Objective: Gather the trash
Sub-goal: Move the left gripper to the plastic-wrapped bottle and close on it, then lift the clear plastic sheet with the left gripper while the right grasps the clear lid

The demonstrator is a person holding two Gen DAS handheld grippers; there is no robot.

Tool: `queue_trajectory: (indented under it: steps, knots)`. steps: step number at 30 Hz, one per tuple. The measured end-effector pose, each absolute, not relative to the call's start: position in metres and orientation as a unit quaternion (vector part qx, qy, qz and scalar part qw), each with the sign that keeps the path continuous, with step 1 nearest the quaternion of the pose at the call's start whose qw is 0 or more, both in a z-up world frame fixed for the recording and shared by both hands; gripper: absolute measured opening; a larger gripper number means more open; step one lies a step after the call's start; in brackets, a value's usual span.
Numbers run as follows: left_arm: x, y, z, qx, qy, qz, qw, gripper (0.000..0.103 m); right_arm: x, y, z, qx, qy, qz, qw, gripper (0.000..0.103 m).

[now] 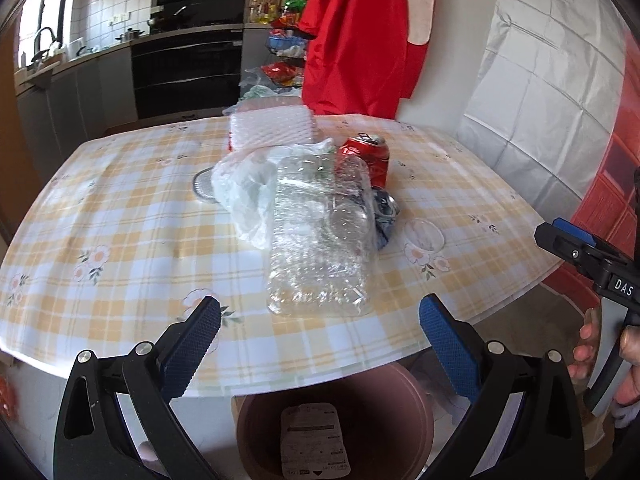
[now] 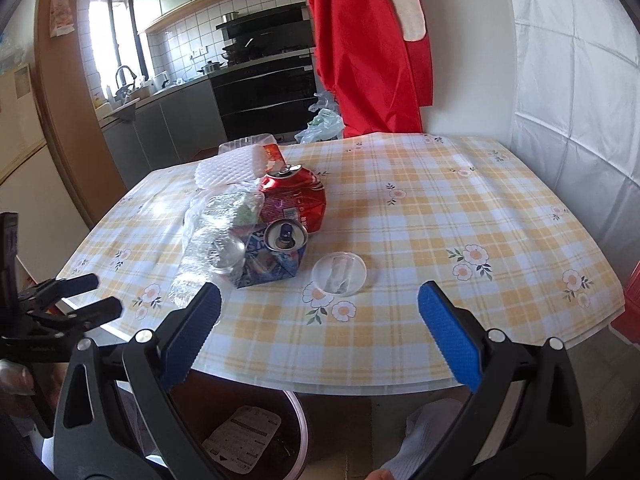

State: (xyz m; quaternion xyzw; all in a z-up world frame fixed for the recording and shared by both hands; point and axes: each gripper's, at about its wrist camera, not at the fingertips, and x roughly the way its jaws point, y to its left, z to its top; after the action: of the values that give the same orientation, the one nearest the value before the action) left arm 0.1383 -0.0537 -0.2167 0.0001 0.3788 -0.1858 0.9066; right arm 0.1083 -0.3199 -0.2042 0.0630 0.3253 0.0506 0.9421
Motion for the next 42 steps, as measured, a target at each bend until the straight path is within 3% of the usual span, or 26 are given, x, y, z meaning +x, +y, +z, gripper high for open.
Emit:
queue_trajectory:
  steps: [13, 33, 38, 41, 42]
  knots:
    - [0.197, -0.076, -0.251, -0.008, 0.412, -0.194, 0.890, 0.097, 0.135, -0.346, -0.240, 0.082, 0.369, 0.036, 0.925, 0.097]
    - [0.192, -0.153, -0.298, 0.193, 0.366, -0.074, 0.907, 0.097, 0.144, -0.366, -0.248, 0.094, 0.377, 0.005, 0.921, 0.097]
    - [0.195, -0.142, -0.301, 0.207, 0.371, -0.069, 0.903, 0.084, 0.145, -0.364, -0.252, 0.096, 0.383, 0.010, 0.919, 0.097]
    - [0.192, -0.129, -0.294, 0.194, 0.373, -0.073, 0.904, 0.069, 0.147, -0.361, -0.254, 0.094, 0.389, 0.013, 0.917, 0.097]
    - [0.190, -0.124, -0.289, 0.185, 0.369, -0.072, 0.908, 0.059, 0.147, -0.361, -0.254, 0.092, 0.389, 0.014, 0.916, 0.097]
